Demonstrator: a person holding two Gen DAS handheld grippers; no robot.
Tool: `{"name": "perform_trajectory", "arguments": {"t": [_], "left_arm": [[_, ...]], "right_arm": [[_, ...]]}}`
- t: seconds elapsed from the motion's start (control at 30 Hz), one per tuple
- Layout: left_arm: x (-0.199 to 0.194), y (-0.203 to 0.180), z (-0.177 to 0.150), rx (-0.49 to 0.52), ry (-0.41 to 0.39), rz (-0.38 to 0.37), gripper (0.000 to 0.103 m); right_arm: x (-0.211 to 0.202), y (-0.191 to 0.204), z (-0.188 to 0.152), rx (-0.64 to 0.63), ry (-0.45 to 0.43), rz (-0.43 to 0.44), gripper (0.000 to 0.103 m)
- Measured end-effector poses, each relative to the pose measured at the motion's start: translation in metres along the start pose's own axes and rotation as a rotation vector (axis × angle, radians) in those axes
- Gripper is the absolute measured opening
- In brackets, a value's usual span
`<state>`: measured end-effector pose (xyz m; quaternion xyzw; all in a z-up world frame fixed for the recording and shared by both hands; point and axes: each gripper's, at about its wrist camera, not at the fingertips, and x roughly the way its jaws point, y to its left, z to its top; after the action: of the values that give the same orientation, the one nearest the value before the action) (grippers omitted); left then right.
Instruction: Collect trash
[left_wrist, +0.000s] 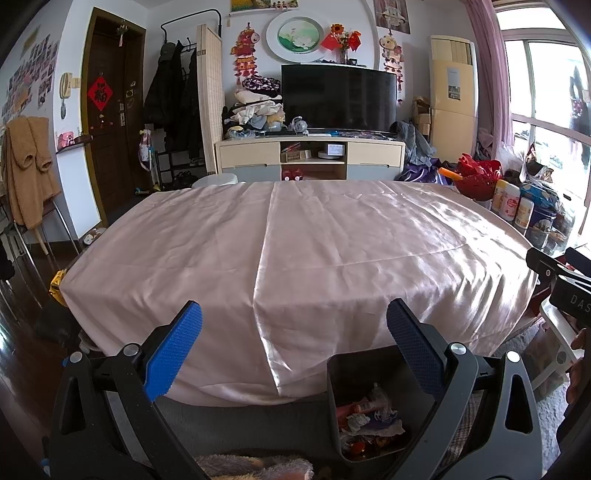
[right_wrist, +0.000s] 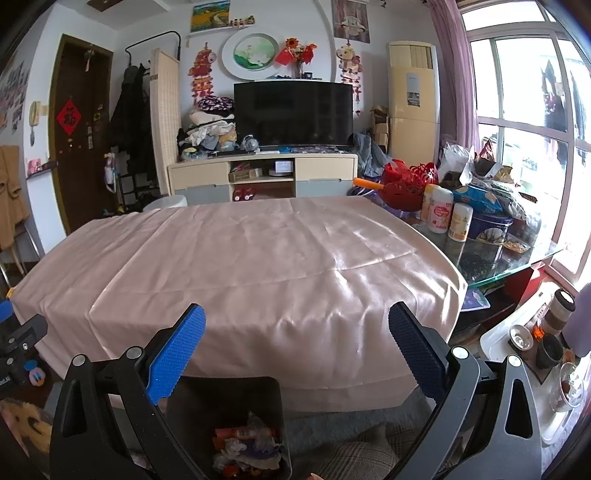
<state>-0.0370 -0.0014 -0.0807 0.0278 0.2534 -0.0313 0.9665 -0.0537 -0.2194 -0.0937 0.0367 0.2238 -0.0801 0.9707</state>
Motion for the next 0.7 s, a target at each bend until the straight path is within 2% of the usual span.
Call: {"name": "perform_trajectory", "arguments": {"t": [0.43, 0.7], "left_arm": [[-0.001, -0.009, -0.002, 0.002, -0.009, 0.012, 0.095], [0.003, -0.012, -0.003, 0.000, 0.025, 0.008, 0.095]], "right_arm": [[-0.007, -0.002, 0.004, 0.010, 0.007, 0.006, 0.100], [-0.006, -0.005, 0.005, 0.030, 0.014, 0.019, 0.100]]}}
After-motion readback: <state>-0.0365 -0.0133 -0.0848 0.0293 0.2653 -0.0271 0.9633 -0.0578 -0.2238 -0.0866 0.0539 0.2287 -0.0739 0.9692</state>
